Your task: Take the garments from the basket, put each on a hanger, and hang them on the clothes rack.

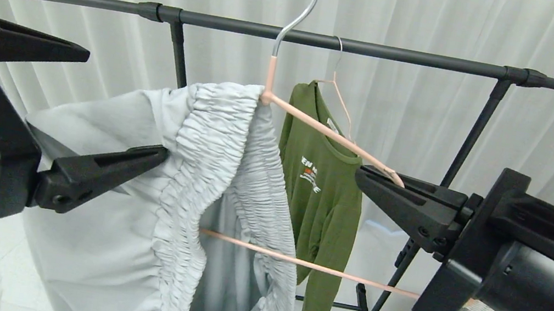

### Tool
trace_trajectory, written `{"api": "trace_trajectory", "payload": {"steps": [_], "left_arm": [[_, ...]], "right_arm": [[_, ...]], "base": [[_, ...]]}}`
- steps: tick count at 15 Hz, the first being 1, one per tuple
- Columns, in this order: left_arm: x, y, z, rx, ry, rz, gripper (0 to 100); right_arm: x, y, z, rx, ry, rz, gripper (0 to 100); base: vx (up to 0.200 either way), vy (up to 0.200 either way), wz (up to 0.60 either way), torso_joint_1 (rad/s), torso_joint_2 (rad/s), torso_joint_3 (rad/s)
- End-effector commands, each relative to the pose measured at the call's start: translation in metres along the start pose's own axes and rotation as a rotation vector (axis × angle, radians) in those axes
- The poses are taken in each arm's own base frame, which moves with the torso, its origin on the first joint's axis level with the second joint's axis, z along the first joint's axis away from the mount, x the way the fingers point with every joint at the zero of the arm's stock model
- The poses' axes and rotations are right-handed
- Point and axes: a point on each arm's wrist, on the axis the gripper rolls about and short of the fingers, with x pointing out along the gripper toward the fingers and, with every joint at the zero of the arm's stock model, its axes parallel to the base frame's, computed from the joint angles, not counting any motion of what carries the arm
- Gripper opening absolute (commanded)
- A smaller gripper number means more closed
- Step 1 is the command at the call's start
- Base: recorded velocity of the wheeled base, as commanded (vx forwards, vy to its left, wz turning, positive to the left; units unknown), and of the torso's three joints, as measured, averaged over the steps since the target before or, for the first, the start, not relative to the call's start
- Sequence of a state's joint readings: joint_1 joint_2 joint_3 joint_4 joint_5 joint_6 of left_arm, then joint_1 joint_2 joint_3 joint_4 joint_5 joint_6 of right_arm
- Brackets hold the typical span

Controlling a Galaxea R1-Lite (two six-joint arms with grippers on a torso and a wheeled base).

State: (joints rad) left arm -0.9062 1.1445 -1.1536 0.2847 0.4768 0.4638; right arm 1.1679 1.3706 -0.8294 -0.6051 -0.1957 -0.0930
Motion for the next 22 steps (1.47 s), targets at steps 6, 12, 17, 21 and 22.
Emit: {"api": "trace_trajectory", "payload": {"steps": [6,12,17,21,22], "left_arm": [[0.014,-0.002,-0.012,0.094,-0.016,-0.012,100],[0.014,-0.006,-0.017,0.111,-0.022,-0.051,100],[0.019,-0.01,-0.021,0.103,-0.039,-0.041,0],[0.019,-0.011,-0.023,0.106,-0.036,-0.042,0],[0.019,-0.011,-0.023,0.106,-0.035,-0.043,0]], "right_arm": [[-0.002,0.011,0.0,-0.031,0.001,0.048,0],[-0.006,0.017,-0.001,-0.049,0.027,0.098,0],[-0.007,0.022,-0.002,-0.047,0.029,0.119,0],[-0.007,0.022,-0.002,-0.047,0.029,0.119,0],[-0.007,0.022,-0.002,-0.047,0.029,0.118,0]], "base": [[0.0,0.0,0.0,0.0,0.0,0.0],[0.0,0.0,0.0,0.0,0.0,0.0],[0.0,0.0,0.0,0.0,0.0,0.0],[0.0,0.0,0.0,0.0,0.0,0.0],[0.0,0.0,0.0,0.0,0.0,0.0]]}}
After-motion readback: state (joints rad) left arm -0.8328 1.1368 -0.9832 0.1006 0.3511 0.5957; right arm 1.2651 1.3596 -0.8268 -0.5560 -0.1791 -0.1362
